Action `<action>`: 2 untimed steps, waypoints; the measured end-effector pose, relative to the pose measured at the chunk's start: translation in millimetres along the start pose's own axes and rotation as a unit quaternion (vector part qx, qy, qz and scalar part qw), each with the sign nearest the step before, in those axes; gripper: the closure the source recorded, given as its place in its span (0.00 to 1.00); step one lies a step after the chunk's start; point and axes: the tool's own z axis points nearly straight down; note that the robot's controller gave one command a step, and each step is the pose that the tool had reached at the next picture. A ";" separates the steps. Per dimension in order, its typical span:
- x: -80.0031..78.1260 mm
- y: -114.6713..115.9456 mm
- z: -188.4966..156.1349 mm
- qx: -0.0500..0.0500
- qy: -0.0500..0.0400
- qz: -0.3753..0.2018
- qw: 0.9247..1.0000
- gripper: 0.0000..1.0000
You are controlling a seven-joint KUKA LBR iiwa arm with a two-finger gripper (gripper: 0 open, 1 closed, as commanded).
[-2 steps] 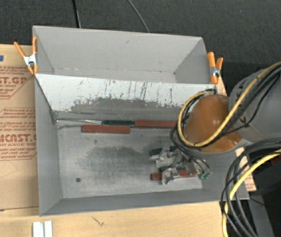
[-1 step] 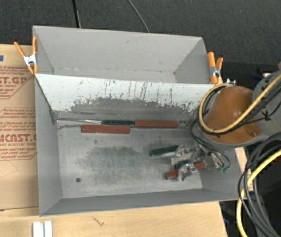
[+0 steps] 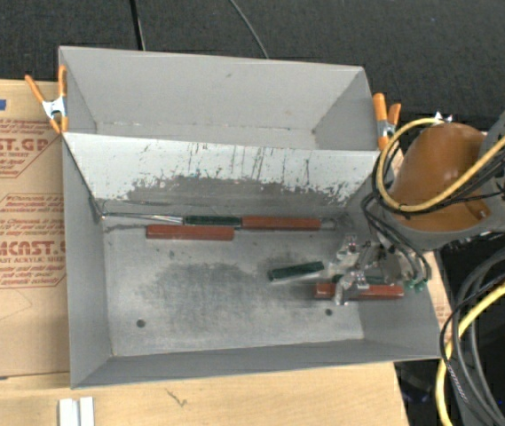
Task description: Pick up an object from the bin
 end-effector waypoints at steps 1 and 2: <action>-28.3 -19.1 3.2 0.001 -0.009 0.006 1.000 1.00; -33.7 -19.7 55.7 0.001 -0.003 -0.012 1.000 1.00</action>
Offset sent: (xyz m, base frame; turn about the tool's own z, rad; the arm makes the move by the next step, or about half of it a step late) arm 0.0309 -0.0165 -0.0701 -0.0214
